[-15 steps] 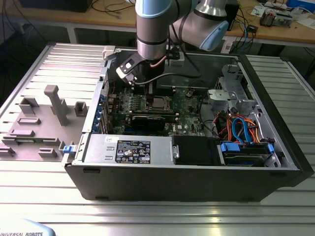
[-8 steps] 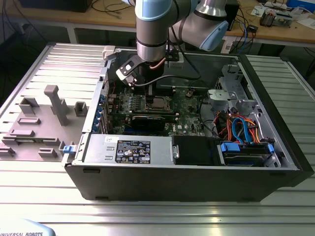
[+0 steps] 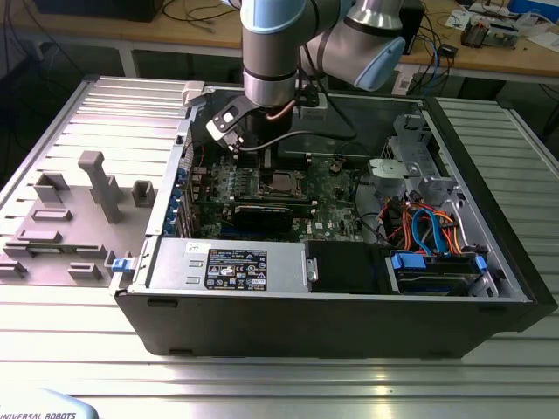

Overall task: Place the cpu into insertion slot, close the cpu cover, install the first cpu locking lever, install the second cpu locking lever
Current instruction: 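Close the cpu cover, then install the first cpu locking lever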

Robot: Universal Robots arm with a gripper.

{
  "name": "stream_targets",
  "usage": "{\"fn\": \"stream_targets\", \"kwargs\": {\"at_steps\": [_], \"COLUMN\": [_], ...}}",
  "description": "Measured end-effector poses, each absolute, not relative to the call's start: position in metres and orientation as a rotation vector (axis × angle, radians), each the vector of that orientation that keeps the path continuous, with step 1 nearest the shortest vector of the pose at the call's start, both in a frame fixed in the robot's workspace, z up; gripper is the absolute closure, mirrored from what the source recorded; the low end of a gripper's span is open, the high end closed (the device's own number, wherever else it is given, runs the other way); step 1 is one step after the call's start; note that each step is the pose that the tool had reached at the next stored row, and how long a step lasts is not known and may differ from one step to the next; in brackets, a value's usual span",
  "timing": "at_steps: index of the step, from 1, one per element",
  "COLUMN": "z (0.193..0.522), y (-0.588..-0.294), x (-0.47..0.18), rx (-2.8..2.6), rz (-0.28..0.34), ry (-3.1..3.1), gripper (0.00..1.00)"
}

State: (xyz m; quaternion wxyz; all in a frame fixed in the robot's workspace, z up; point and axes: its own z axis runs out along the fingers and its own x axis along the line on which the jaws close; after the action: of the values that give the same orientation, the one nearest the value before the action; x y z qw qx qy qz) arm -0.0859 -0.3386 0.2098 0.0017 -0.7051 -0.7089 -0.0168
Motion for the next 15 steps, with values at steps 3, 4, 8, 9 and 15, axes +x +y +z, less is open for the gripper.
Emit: {"fn": "stream_targets", "kwargs": {"at_steps": [3, 4, 8, 9, 15], "z": [0.210, 0.210, 0.210, 0.210, 0.210], "y": [-0.339, -0.339, -0.339, -0.339, -0.339], "x": [-0.079, -0.075, -0.071, -0.071, -0.071], "rx": [-2.213, -2.213, -2.213, -2.213, -2.213], "rz": [-0.053, -0.053, -0.053, -0.053, -0.053], "ry": [-2.224, -2.225, -2.225, -2.224, -2.225], "gripper": [0.89, 0.89, 0.89, 0.89, 0.89]}}
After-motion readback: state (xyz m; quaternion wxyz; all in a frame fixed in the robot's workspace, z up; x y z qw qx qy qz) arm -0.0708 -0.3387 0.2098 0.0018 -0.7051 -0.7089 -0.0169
